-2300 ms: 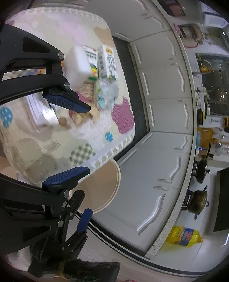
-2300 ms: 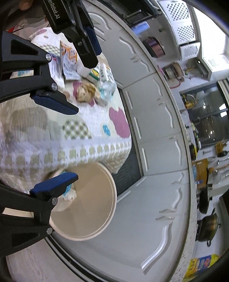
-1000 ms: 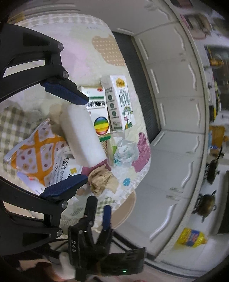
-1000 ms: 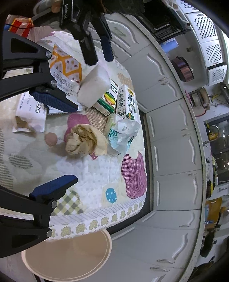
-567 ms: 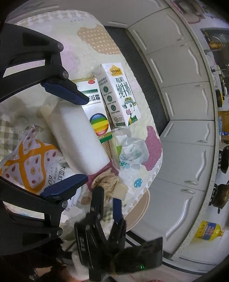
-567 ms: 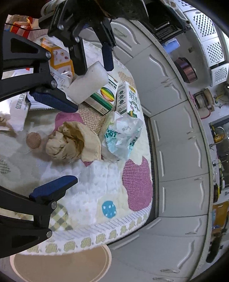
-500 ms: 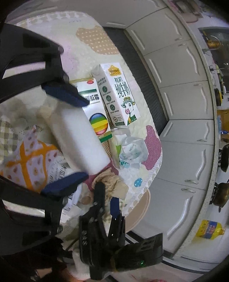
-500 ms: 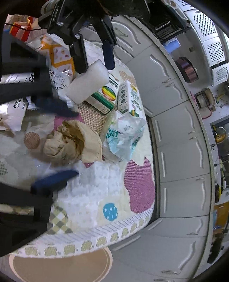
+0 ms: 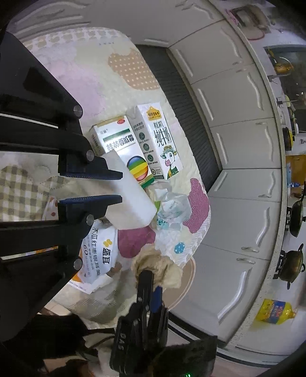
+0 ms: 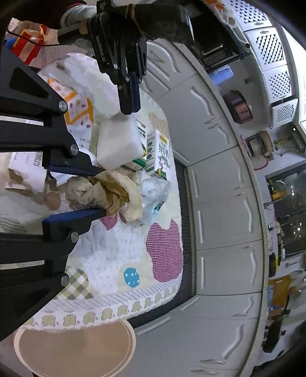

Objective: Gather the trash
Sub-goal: 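Grasp the white sponge with the left tool while the right tool grasps tan crumpled paper, then carry the sponge and tan paper over the beige bin with both tools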

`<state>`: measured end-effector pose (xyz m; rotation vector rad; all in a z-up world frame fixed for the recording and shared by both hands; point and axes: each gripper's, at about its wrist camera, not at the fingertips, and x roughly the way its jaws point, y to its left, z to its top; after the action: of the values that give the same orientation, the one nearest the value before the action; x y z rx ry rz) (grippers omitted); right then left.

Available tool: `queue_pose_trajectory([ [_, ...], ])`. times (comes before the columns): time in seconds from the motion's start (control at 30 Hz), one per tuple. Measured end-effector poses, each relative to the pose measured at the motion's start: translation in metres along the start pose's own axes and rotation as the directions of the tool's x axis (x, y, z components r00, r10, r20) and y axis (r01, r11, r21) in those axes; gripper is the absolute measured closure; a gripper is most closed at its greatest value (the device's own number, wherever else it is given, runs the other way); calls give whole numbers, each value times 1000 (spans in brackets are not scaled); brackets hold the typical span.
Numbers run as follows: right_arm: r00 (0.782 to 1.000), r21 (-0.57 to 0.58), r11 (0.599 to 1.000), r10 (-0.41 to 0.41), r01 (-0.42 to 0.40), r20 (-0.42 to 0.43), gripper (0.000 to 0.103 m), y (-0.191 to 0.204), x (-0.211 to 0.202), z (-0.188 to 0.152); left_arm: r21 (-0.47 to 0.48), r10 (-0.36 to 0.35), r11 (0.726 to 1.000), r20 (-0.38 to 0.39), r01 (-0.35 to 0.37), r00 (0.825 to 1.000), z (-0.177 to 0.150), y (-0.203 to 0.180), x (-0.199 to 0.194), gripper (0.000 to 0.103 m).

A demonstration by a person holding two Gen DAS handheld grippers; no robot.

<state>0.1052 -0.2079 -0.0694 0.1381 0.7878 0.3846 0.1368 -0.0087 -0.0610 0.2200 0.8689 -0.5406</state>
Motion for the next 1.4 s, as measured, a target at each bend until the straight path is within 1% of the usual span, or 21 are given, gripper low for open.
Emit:
queue_pose_trajectory([
  [0.03,1000,-2,1000,0,0,2,78,1,-2,-1,-3,-3,1000,4,3,1000,0,0,-2,92],
  [0.1,1000,-3,1000,2,-2,5,78,2,-6,-2,-22,-40,999,8,40,999,0,4,-5,89],
  [0.13,1000,-3,1000,5,-5,6,78,3,-8,-2,-28,-45,999,11,45,999,0,6,-6,72],
  [0.17,1000,-3,1000,6,-6,5,78,3,-9,-3,-24,-29,999,16,29,999,0,6,-7,47],
  [0.2,1000,-3,1000,7,-7,3,78,4,-9,-4,-20,-12,1000,24,12,1000,0,7,-8,37],
  [0.23,1000,-3,1000,8,-8,0,78,4,-9,-4,-18,-12,1000,37,13,999,1,8,-9,31],
  [0.3,1000,-5,1000,9,-9,-4,78,4,-9,-6,-11,-24,1000,36,24,999,4,9,-7,31],
  [0.37,1000,-2,1000,10,-10,-8,78,3,-7,-6,16,-9,1000,26,8,1000,7,8,0,31],
  [0.5,1000,6,1000,10,-10,-14,78,1,-5,-7,78,3,997,-77,3,997,10,3,34,31],
  [0.6,1000,5,1000,7,-7,-16,78,0,-6,-7,108,16,994,-112,-4,994,7,-2,48,32],
  [0.63,1000,5,1000,6,-6,-16,78,0,-6,-7,117,27,993,-113,-14,993,5,-4,49,34],
  [0.67,1000,6,1000,5,-5,-16,78,0,-7,-7,122,36,992,-102,-24,994,4,-6,47,45],
  [0.7,1000,6,1000,5,-5,-15,78,0,-8,-7,120,39,992,-91,-28,995,3,-6,44,49],
  [0.73,1000,5,1000,6,-6,-14,78,-1,-8,-7,111,34,994,-86,-25,996,2,-6,40,58],
  [0.77,1000,5,1000,7,-7,-12,78,-1,-8,-7,103,30,994,-81,-21,996,2,-4,37,64],
  [0.83,1000,2,1000,11,-11,-7,78,1,-10,-8,93,38,995,-66,-32,997,0,-2,28,68],
  [1.0,1000,-9,1000,20,-20,16,78,7,-20,-9,62,52,997,-22,-50,998,-1,-2,3,71],
  [1.1,999,-18,1000,19,-19,33,78,10,-29,-9,44,57,997,25,-58,998,3,-6,-17,71],
  [1.23,998,-15,1000,15,-14,60,78,9,-44,-10,33,61,997,74,-64,995,12,-22,-37,71],
  [1.4,996,-5,1000,-18,18,83,78,0,-63,-15,1,31,1000,111,-31,993,22,-52,-47,71],
])
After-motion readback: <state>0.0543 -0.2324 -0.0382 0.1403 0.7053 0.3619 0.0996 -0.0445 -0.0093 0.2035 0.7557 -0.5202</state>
